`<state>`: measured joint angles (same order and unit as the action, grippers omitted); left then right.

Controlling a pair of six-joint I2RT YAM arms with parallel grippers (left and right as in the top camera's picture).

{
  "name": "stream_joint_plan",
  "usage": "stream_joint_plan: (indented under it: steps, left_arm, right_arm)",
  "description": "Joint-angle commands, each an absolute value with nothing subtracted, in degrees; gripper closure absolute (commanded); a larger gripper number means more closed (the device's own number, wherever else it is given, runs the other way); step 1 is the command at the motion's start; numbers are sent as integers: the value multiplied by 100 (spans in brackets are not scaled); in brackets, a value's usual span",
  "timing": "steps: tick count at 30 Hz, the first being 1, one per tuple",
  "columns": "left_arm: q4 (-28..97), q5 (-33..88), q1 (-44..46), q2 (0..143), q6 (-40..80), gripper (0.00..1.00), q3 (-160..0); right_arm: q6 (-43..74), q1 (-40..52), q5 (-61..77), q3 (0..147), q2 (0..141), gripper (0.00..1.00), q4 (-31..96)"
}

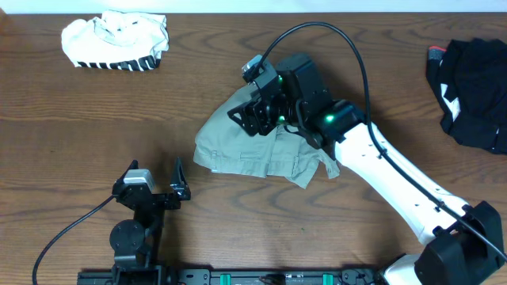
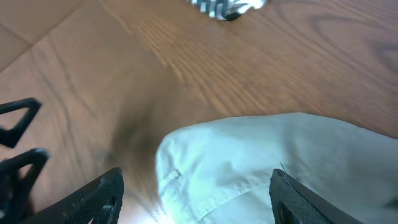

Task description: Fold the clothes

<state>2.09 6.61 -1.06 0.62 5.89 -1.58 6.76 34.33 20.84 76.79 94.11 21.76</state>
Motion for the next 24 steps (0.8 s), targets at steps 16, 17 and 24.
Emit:
stream_joint_plan:
  steps: [16, 17, 24]
  left_arm:
    - [338, 681, -89, 23, 515, 2, -23]
    - [338, 681, -89, 23, 515, 2, -23]
    - [338, 683, -89, 23, 515, 2, -23]
  right_arm:
    - [1372, 2150, 1994, 7432, 9264, 2, 4410]
    - [1372, 2202, 2119, 7367, 9264, 1, 4397]
    - [2539, 2486, 2185, 6836, 9264, 1, 4259]
